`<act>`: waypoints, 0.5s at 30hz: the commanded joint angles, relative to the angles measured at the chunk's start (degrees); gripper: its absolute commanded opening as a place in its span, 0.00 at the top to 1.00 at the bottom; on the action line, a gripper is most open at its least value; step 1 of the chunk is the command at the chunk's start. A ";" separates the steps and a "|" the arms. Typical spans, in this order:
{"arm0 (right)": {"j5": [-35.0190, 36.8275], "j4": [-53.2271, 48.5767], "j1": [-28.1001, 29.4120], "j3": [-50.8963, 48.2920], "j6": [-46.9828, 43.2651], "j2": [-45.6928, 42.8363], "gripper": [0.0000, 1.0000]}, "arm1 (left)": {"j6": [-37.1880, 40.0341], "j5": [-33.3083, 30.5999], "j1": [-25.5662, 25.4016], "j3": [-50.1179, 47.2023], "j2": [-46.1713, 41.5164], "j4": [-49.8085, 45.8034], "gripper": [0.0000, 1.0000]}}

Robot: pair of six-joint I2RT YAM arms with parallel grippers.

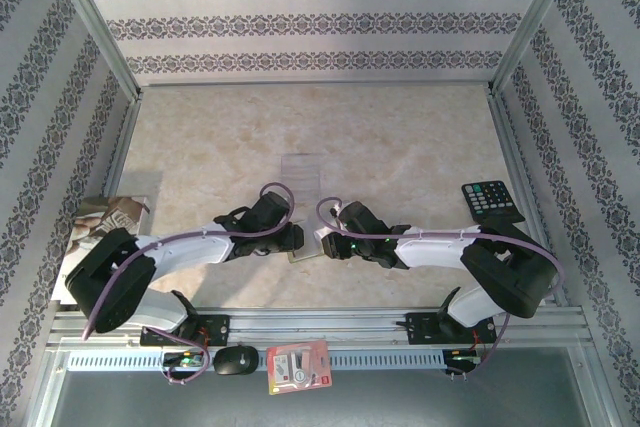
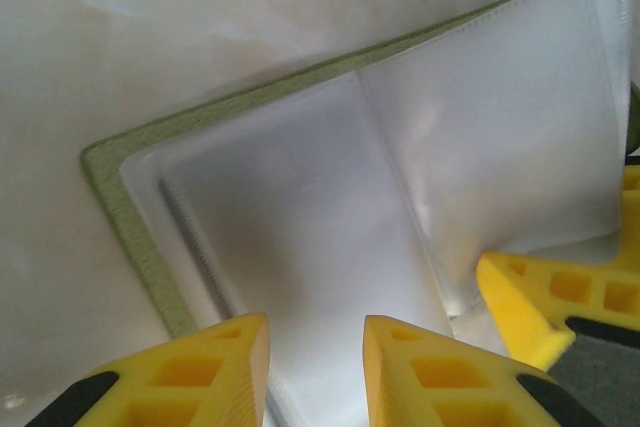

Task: Take the credit cards out of the card holder

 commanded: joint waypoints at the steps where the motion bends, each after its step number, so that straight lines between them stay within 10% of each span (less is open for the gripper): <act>1: 0.39 0.15 -0.78 -0.78 0.82 1.65 0.62 | 1.09 0.67 0.43 1.36 1.73 2.54 0.70; 15: -0.06 0.45 -1.03 -0.71 0.93 2.03 0.61 | 0.92 -0.02 0.42 0.90 -0.34 -0.74 0.70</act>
